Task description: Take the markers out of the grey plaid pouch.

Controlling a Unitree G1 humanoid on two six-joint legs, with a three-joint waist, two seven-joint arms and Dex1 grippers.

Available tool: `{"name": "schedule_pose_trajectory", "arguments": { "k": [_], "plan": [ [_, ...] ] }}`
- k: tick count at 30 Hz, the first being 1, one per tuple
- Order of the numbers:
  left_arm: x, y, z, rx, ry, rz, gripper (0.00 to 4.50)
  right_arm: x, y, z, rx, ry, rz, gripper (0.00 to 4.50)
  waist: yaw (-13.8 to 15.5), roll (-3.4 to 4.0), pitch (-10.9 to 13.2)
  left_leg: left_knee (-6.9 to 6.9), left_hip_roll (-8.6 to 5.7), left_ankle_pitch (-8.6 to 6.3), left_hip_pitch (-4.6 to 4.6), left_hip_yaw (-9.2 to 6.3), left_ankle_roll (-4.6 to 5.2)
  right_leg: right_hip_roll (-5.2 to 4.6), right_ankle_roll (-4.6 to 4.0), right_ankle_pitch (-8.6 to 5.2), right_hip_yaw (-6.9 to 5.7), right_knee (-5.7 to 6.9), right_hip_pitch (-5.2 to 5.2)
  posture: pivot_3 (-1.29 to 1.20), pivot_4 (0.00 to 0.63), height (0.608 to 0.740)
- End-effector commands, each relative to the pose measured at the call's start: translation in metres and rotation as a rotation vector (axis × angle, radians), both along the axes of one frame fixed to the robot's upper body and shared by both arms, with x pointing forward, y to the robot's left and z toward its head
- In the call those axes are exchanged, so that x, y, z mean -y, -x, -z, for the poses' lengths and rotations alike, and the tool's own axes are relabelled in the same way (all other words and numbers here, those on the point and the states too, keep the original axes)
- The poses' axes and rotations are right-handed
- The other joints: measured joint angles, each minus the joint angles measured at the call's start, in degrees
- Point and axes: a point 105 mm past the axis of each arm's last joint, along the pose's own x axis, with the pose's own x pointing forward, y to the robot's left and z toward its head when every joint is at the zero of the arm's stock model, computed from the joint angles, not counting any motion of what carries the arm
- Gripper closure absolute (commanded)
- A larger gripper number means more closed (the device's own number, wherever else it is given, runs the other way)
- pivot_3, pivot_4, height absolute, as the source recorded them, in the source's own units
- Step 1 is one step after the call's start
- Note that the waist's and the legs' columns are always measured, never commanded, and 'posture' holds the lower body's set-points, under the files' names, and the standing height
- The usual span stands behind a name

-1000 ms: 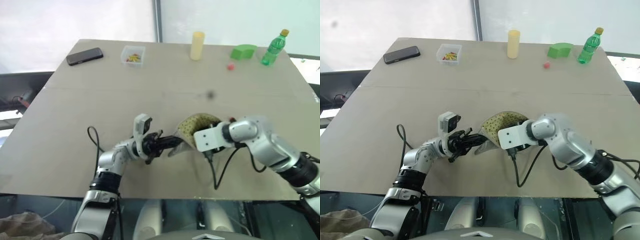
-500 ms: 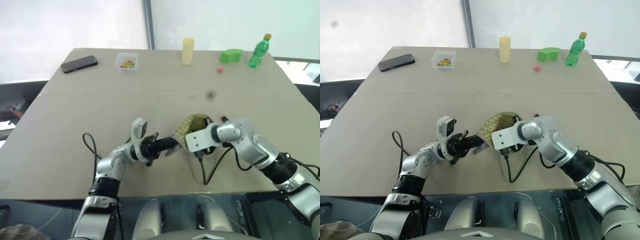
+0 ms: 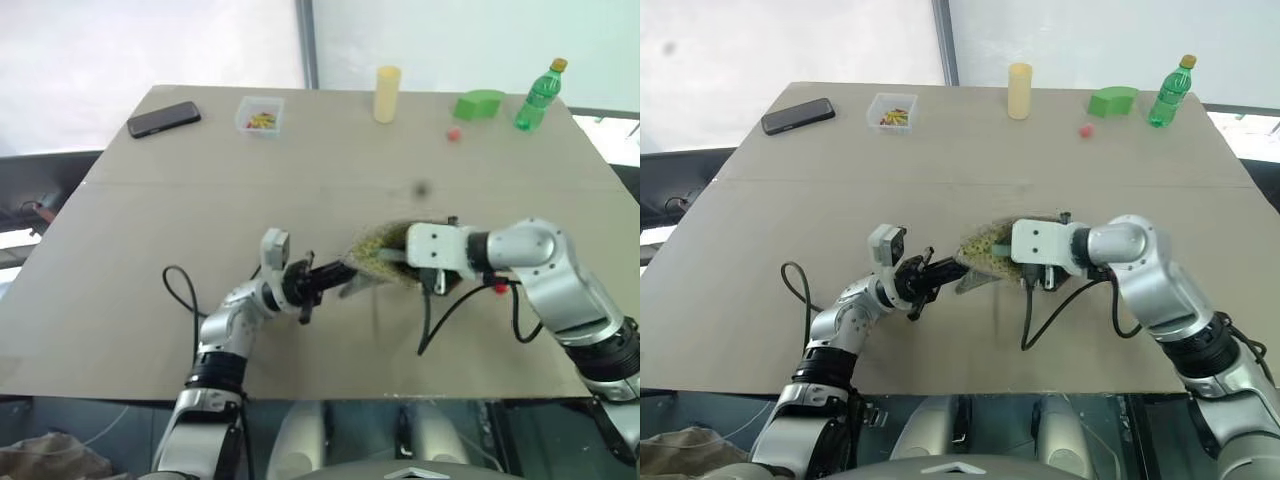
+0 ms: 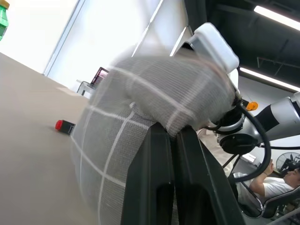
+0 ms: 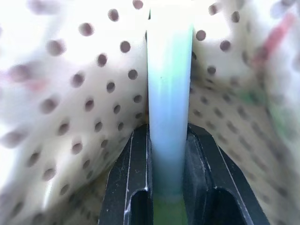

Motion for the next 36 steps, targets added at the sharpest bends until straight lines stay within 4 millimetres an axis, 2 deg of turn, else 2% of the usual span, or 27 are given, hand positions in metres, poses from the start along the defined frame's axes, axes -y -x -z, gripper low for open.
{"name": "schedule_pose_trajectory", "arguments": {
  "k": [1, 6, 9, 11, 13, 15, 17, 19, 23, 28, 31, 33, 34, 36],
  "plan": [
    [-0.014, -0.005, 0.002, 0.016, -0.019, -0.040, 4.50, 0.002, 0.005, -0.022, 0.026, -0.080, -0.004, 4.21, -0.1, 0.03, 0.0, 0.00, 0.04, 0.00, 0.01, -0.01, 0.00, 0.03, 0.14, -0.09, -0.01, 0.00, 0.00, 0.00, 0.150, 0.740],
    [-0.017, -0.009, 0.008, 0.065, -0.084, -0.080, 4.50, -0.005, 0.018, -0.045, -0.058, -0.272, -0.035, 4.21, -0.2, 0.05, 0.1, 0.02, 0.12, 0.00, 0.03, -0.03, -0.01, 0.09, 0.22, -0.13, -0.02, 0.00, 0.00, 0.00, 0.150, 0.740],
    [-0.018, -0.012, 0.011, 0.118, -0.124, -0.125, 4.50, -0.007, 0.024, -0.077, -0.115, -0.533, -0.038, 4.21, -0.2, 0.05, 0.1, 0.01, 0.14, -0.01, 0.00, -0.24, -0.01, 0.08, 0.13, -0.08, -0.01, -0.01, 0.00, 0.00, 0.150, 0.740],
    [-0.019, -0.014, 0.012, 0.153, -0.143, -0.154, 4.50, 0.001, 0.020, -0.098, -0.114, -0.686, 0.008, 4.21, -0.1, 0.09, 0.2, 0.01, 0.14, -0.01, -0.01, -0.33, -0.01, 0.09, -0.02, 0.02, -0.01, -0.02, 0.00, 0.00, 0.150, 0.740],
    [-0.020, -0.015, 0.012, 0.166, -0.147, -0.171, 4.50, 0.008, 0.017, -0.110, -0.120, -0.765, 0.044, 4.21, 0.0, 0.09, 0.2, 0.01, 0.13, -0.01, -0.03, -0.34, -0.01, 0.07, -0.03, 0.02, -0.02, -0.02, 0.00, 0.00, 0.150, 0.740],
    [-0.024, -0.016, 0.009, 0.198, -0.152, -0.223, 4.50, 0.041, 0.001, -0.136, -0.068, -0.888, 0.192, 4.21, 0.1, 0.12, 0.3, 0.01, 0.07, -0.01, -0.08, -0.34, -0.02, -0.01, -0.03, 0.02, -0.04, -0.06, -0.02, 0.00, 0.150, 0.740],
    [-0.030, -0.017, 0.004, 0.227, -0.157, -0.289, 4.50, 0.087, -0.014, -0.145, -0.004, -0.919, 0.416, 4.21, 0.2, 0.11, 0.3, 0.02, 0.00, -0.01, -0.22, -0.33, -0.02, -0.10, -0.03, 0.03, -0.03, -0.06, -0.14, 0.00, 0.150, 0.740],
    [-0.037, -0.015, -0.001, 0.232, -0.149, -0.340, 4.50, 0.126, -0.024, -0.130, 0.012, -0.835, 0.634, 4.21, 0.4, 0.11, 0.3, 0.02, -0.06, -0.02, -0.27, -0.33, -0.02, -0.15, -0.04, 0.03, -0.06, -0.14, -0.14, 0.00, 0.150, 0.740],
    [-0.041, -0.007, -0.001, 0.279, -0.195, -0.399, 4.50, 0.169, -0.036, -0.088, -0.051, -0.678, 0.904, 4.21, -0.1, 0.12, 0.3, 0.02, -0.22, -0.11, -0.81, -0.35, 0.03, -0.26, -0.03, 0.04, -0.16, -0.45, -0.38, 0.00, 0.150, 0.740],
    [-0.041, 0.001, -0.004, 0.337, -0.235, -0.410, 4.50, 0.195, -0.044, -0.021, -0.187, -0.516, 1.045, 4.21, -0.2, 0.17, 0.3, 0.05, -0.13, -0.10, -0.79, -0.08, 0.04, -0.11, 0.09, 0.09, -0.17, -0.39, -0.38, 0.00, 0.150, 0.740],
    [-0.042, -0.002, -0.006, 0.364, -0.256, -0.441, 4.50, 0.199, -0.046, 0.004, -0.242, -0.457, 1.064, 4.21, 0.0, 0.24, 0.4, 0.19, -0.10, -0.10, -0.80, -0.13, 0.04, -0.08, 0.01, 0.03, -0.22, -0.29, -0.37, 0.00, 0.150, 0.740],
    [-0.043, -0.004, -0.007, 0.350, -0.285, -0.448, 4.50, 0.199, -0.045, 0.023, -0.280, -0.400, 1.060, 3.14, 0.0, 0.23, 0.4, 0.24, -0.10, -0.10, -0.81, -0.13, 0.04, -0.09, 0.05, 0.05, -0.22, -0.28, -0.36, 0.00, 0.150, 0.740],
    [-0.043, -0.006, -0.008, 0.346, -0.296, -0.459, 4.50, 0.199, -0.044, 0.030, -0.293, -0.376, 1.056, 2.81, 0.0, 0.22, 0.4, 0.27, -0.10, -0.10, -0.82, -0.14, 0.04, -0.09, 0.06, 0.05, -0.22, -0.29, -0.34, 0.00, 0.150, 0.740],
    [-0.043, -0.007, -0.008, 0.352, -0.313, -0.472, 4.50, 0.200, -0.043, 0.036, -0.301, -0.361, 1.052, 1.75, 0.1, 0.20, 0.4, 0.28, -0.11, -0.10, -0.84, -0.15, 0.04, -0.09, 0.08, 0.06, -0.22, -0.29, -0.34, 0.00, 0.150, 0.740]
  ]
}}
